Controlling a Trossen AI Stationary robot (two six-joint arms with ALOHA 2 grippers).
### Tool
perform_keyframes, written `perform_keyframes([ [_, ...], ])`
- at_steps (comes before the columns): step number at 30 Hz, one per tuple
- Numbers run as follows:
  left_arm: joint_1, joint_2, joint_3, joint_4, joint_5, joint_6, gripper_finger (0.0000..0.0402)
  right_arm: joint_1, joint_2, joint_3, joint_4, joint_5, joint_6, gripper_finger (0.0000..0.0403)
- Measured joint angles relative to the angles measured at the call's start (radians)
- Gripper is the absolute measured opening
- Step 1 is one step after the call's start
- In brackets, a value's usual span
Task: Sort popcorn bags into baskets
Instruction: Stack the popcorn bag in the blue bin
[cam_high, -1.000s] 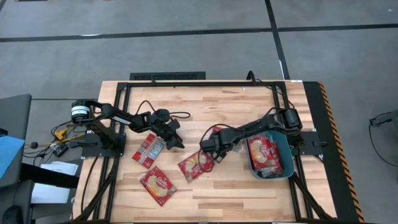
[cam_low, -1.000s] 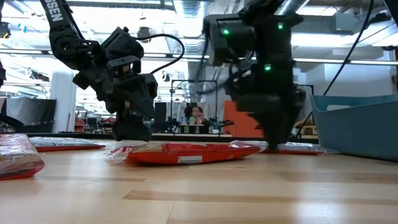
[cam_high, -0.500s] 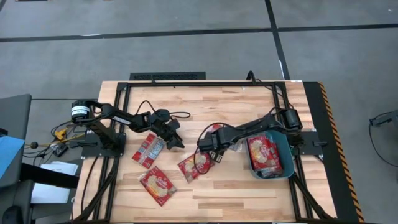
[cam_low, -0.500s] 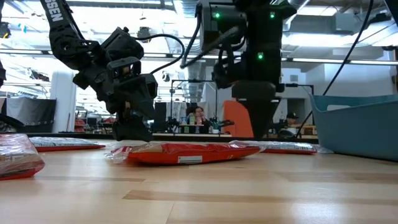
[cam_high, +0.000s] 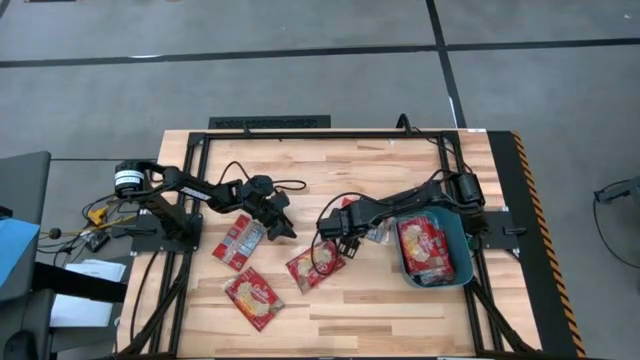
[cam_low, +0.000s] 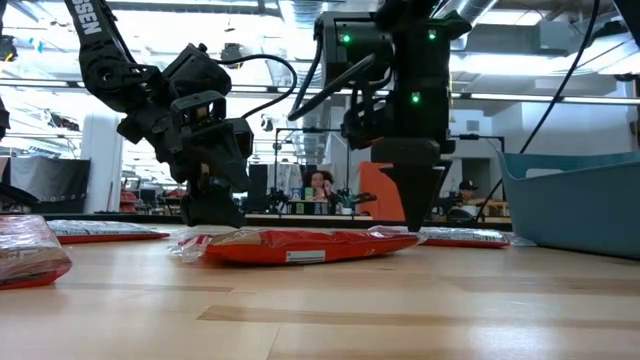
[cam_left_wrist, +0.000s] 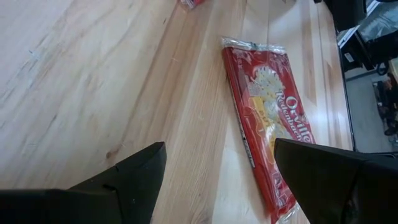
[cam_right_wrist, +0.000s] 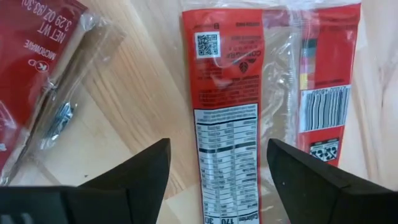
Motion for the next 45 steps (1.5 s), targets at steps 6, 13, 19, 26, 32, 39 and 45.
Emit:
perform_keyframes([
  [6, 0.000, 0.000, 0.000, 0.000, 0.000, 0.000, 0.0290, -0.008, 0.000, 0.000, -0.004, 0.010, -0.026, 0.0291],
  [13, 0.000, 0.000, 0.000, 0.000, 0.000, 0.000, 0.0290, -0.012, 0.000, 0.001, -0.003, 0.000, -0.033, 0.0291],
  [19, 0.000, 0.000, 0.000, 0.000, 0.001, 0.000, 0.0290, -0.012, -0.002, -0.052, 0.032, 0.016, -0.029, 0.0291],
  [26, 0.000, 0.000, 0.000, 0.000, 0.003, 0.000, 0.0290, -0.012, -0.002, -0.077, 0.022, 0.009, -0.022, 0.0283],
  [32, 0.000, 0.000, 0.000, 0.000, -0.014, 0.000, 0.0290, -0.017, -0.002, -0.081, 0.000, 0.018, 0.027, 0.0178],
  [39, 0.000, 0.000, 0.000, 0.000, -0.015, -0.001, 0.0290, -0.015, -0.002, -0.079, 0.004, 0.010, 0.086, 0.0014],
  [45, 0.000, 0.000, 0.000, 0.000, -0.015, -0.002, 0.0290, -0.008, -0.008, -0.011, 0.002, -0.074, 0.119, 0.0006],
])
